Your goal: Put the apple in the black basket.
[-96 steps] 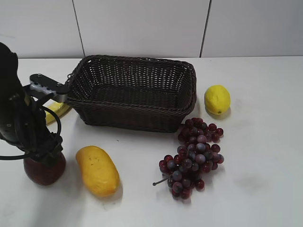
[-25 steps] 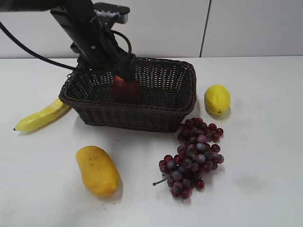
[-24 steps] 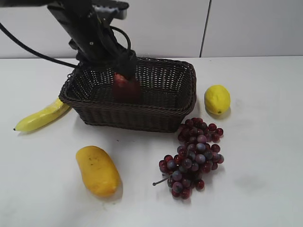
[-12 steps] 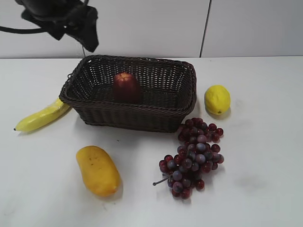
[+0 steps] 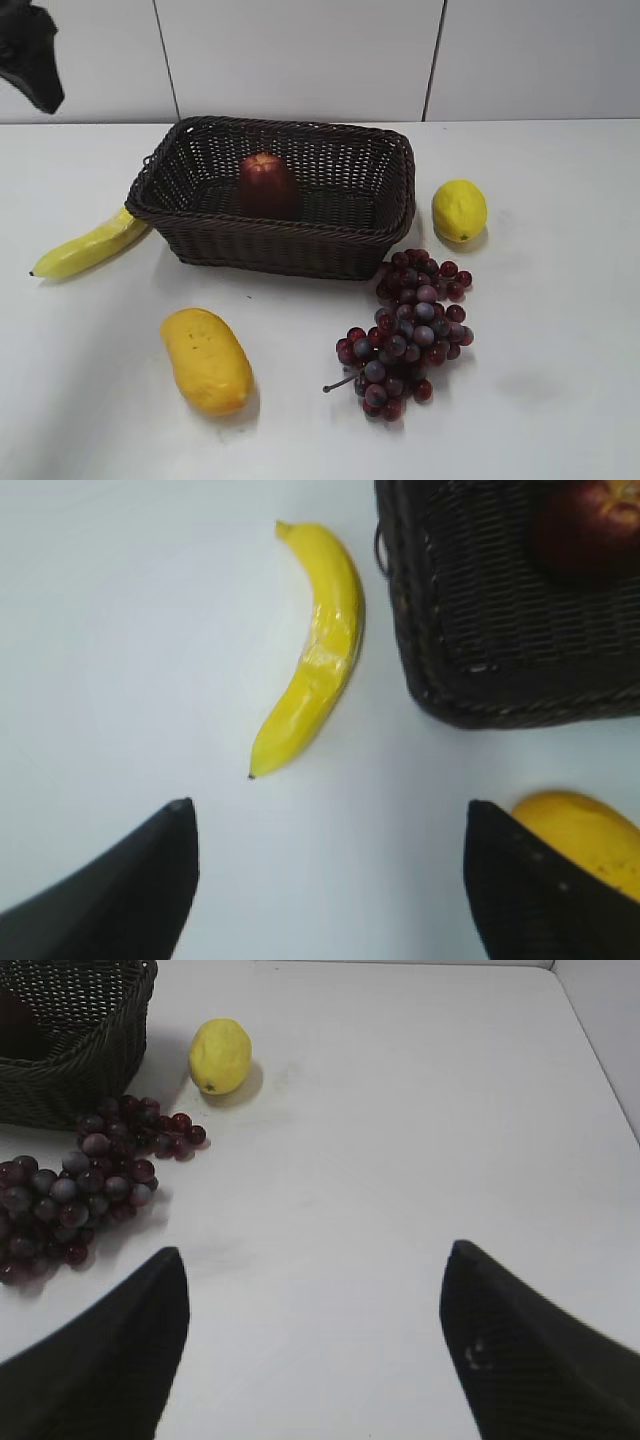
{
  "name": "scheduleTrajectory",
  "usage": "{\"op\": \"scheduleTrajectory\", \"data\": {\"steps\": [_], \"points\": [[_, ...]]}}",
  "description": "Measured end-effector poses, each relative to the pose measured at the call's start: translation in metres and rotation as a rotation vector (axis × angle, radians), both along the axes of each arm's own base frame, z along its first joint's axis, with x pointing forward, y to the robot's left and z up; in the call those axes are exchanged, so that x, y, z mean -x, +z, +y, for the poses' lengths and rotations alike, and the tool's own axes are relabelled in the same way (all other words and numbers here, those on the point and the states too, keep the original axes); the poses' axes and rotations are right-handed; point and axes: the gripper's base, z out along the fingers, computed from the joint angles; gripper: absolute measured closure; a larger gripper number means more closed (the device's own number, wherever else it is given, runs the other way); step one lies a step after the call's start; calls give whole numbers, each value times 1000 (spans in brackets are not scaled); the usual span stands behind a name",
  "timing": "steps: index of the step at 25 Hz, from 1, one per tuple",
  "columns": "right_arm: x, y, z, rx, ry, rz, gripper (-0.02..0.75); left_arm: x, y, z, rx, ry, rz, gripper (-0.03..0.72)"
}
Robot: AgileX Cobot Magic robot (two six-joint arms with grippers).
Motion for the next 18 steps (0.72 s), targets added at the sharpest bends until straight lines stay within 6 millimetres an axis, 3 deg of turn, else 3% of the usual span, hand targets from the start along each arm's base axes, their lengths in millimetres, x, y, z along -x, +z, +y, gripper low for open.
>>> {"op": "scheduleTrajectory", "data": {"steps": [5, 12, 18], "points": [[0, 0, 0, 0, 0, 0, 147, 46, -7, 28, -10, 55, 39, 76], [0, 0, 0, 0, 0, 0, 147, 137, -18, 55, 4, 108, 6, 95], [0, 0, 0, 0, 0, 0, 147, 207, -27, 65, 53, 114, -204, 98]]}}
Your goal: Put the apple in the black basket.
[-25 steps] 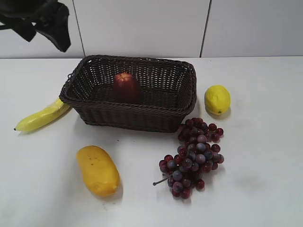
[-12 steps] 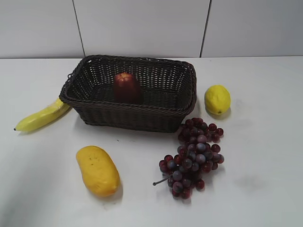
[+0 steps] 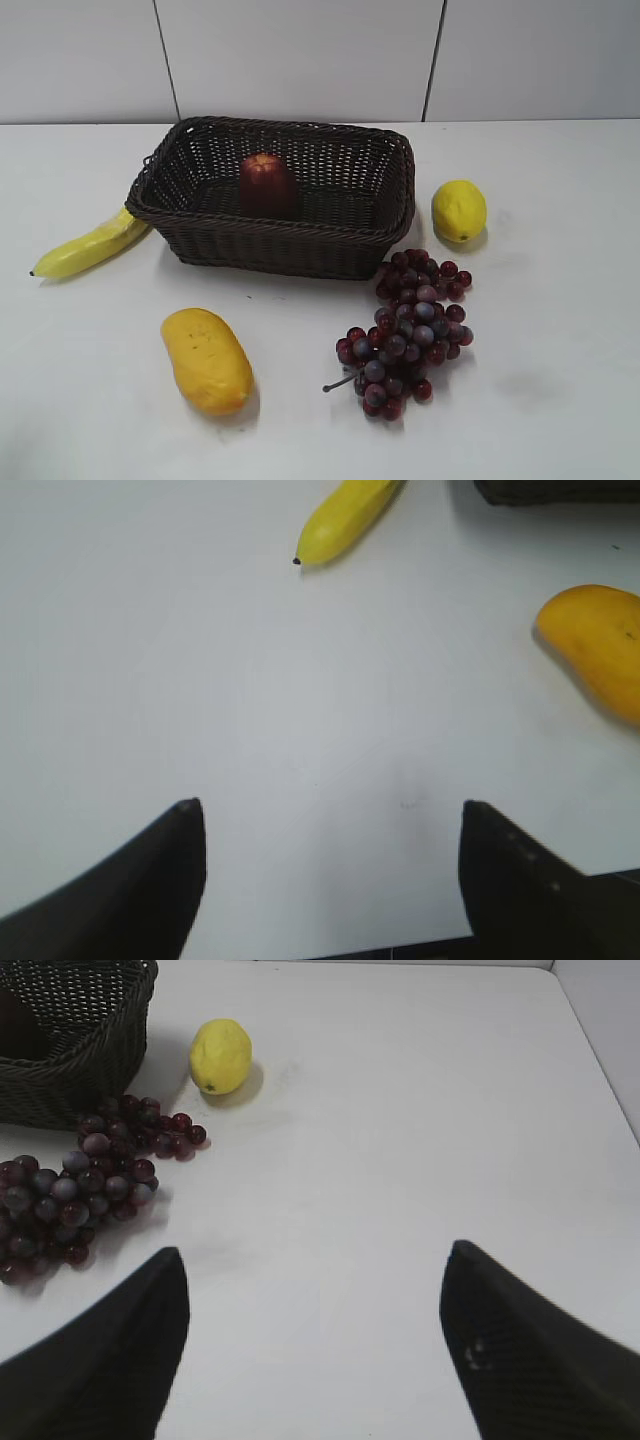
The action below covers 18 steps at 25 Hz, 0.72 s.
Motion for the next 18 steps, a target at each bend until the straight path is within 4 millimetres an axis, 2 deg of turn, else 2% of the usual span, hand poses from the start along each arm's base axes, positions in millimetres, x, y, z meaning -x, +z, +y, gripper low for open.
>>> {"op": "scheduleTrajectory", "data": {"steps": [4, 10, 14, 18], "points": [[0, 0, 0, 0, 0, 0, 147, 42, -13, 6, 22, 0, -121, 98], [0, 0, 0, 0, 0, 0, 147, 89, -31, 11, 68, -8, -265, 57], [0, 0, 0, 0, 0, 0, 147, 106, -42, 13, 80, -11, -331, 6], [0, 0, 0, 0, 0, 0, 147, 108, -46, 13, 86, -10, -366, -2]]}}
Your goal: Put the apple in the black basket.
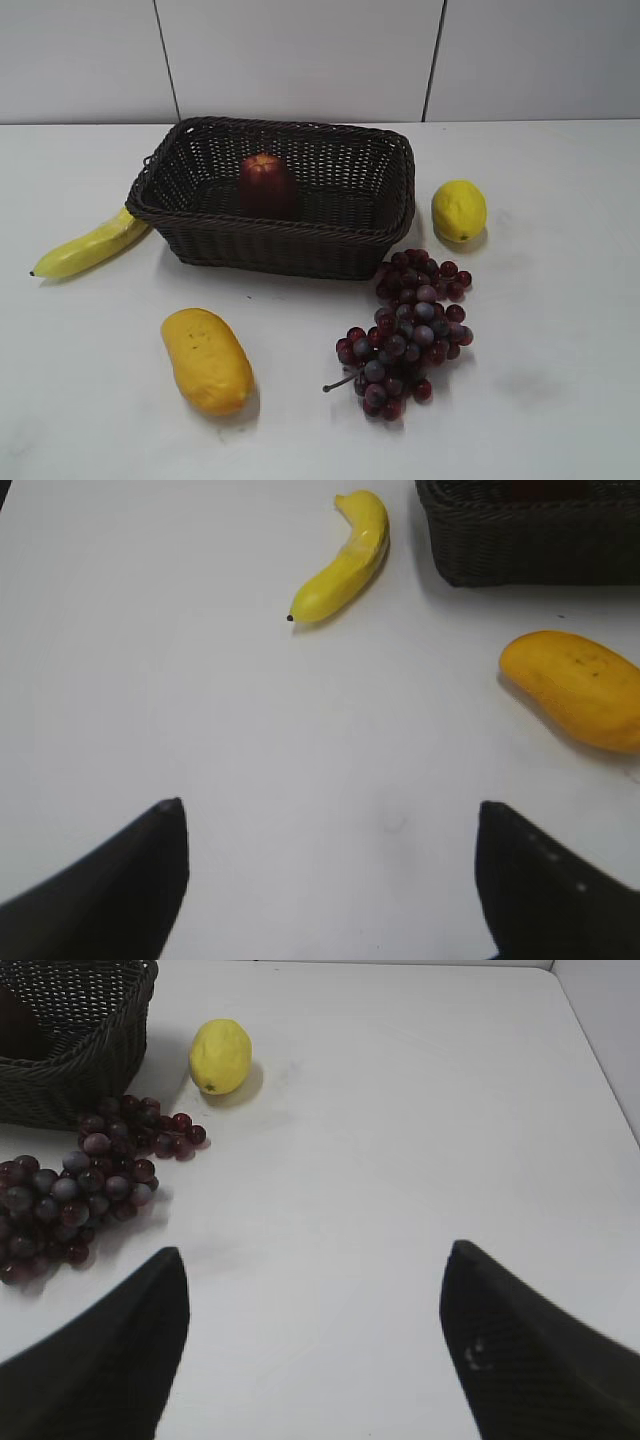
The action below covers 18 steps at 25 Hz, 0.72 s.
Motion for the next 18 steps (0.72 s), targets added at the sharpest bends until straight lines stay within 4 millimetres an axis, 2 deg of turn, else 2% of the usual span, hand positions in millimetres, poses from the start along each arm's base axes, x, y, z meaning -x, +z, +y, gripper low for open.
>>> {"op": "scheduleTrajectory", "data": {"steps": [8, 18], "points": [[0, 0, 0, 0, 0, 0, 147, -2, -1, 0, 4, 5, -15, 29], [0, 0, 0, 0, 0, 0, 147, 1, -1, 0, 7, 9, -34, 243]]}}
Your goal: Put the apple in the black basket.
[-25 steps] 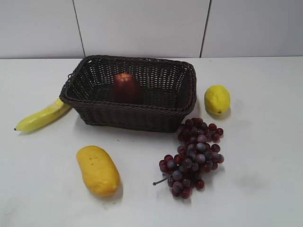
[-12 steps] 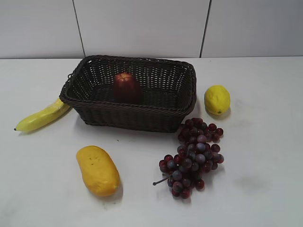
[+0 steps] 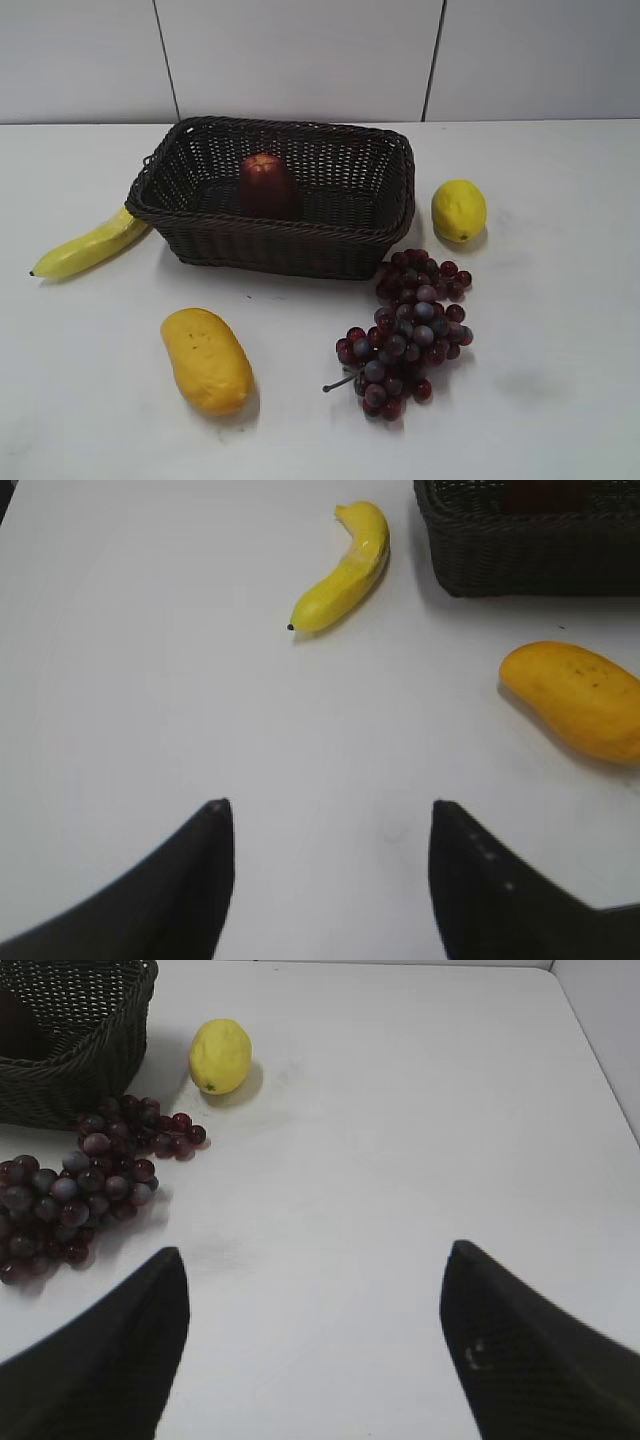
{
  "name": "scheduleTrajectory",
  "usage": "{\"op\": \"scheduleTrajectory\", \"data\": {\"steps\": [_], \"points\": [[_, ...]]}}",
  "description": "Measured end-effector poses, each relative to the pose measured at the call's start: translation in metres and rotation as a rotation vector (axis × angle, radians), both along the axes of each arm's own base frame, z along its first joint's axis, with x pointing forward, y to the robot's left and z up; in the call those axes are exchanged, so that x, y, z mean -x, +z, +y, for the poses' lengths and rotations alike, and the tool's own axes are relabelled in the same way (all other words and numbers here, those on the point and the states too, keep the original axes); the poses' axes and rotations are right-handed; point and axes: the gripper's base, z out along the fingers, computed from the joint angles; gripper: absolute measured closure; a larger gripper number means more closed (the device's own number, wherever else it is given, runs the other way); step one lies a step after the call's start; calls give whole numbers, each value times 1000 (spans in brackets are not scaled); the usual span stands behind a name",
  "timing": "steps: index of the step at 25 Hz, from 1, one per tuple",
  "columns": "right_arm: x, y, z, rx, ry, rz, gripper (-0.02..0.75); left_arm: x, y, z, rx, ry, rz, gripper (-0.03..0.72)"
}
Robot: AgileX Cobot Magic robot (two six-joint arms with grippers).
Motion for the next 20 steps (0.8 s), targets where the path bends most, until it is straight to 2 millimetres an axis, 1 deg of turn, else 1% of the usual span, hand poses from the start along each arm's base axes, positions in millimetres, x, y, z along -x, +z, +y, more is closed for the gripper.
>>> {"op": "scheduleTrajectory", "data": {"steps": [4, 9, 12, 20], "points": [[0, 0, 0, 0, 0, 0, 148, 9, 0, 1, 8, 23, -61, 311], [0, 0, 0, 0, 0, 0, 148, 10, 0, 1, 7, 85, -70, 393], [0, 0, 0, 0, 0, 0, 148, 10, 0, 1, 7, 91, -70, 437], [0, 0, 0, 0, 0, 0, 148, 10, 0, 1, 7, 93, -70, 452]]}}
